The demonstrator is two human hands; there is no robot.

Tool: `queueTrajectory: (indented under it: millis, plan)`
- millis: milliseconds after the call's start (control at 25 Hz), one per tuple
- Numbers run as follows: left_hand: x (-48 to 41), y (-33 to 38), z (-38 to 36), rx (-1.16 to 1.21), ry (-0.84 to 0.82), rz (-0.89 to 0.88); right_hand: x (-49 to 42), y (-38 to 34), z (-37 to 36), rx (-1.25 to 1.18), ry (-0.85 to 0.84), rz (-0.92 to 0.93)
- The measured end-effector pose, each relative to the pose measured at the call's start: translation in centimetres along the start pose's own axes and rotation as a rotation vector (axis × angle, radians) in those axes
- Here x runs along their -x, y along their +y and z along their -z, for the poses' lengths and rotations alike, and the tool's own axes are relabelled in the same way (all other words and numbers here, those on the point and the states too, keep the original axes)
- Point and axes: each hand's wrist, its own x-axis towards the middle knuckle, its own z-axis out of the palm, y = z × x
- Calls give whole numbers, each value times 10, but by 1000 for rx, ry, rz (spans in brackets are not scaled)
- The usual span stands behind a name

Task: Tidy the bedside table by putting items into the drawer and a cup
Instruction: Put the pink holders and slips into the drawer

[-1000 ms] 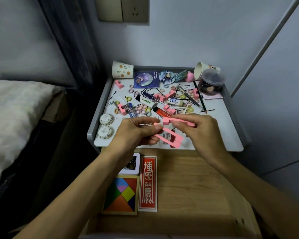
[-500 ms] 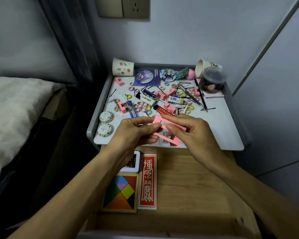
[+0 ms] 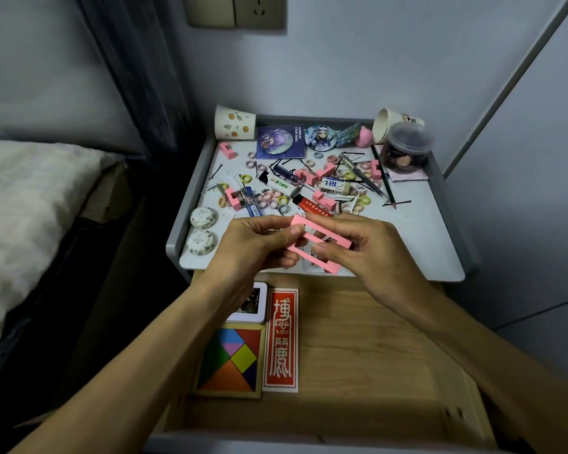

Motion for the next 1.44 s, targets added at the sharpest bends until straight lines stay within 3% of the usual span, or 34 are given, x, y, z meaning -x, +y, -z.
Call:
queueTrajectory:
  millis: [200, 360, 760, 1080, 1160, 1360, 1440]
  plan:
    - [0, -1, 1, -61, 37, -71, 2, -4, -1, 22, -17, 8]
    - [-2, -1, 3, -61, 37, -63, 6, -2, -2, 263, -37, 35]
    - [-1, -2, 10, -63, 100, -59, 13, 3, -16, 660, 169, 255]
    - [35, 10, 29, -194, 86, -45, 24, -16, -37, 818, 190, 345]
    - [51, 9, 44, -348, 76, -6, 29, -19, -48, 740, 95, 324]
    - [58, -24, 92, -1423, 287, 110, 57, 11, -89, 689, -460, 216]
    - [55, -37, 97, -1527, 262, 215, 63, 23, -114, 657, -623, 218]
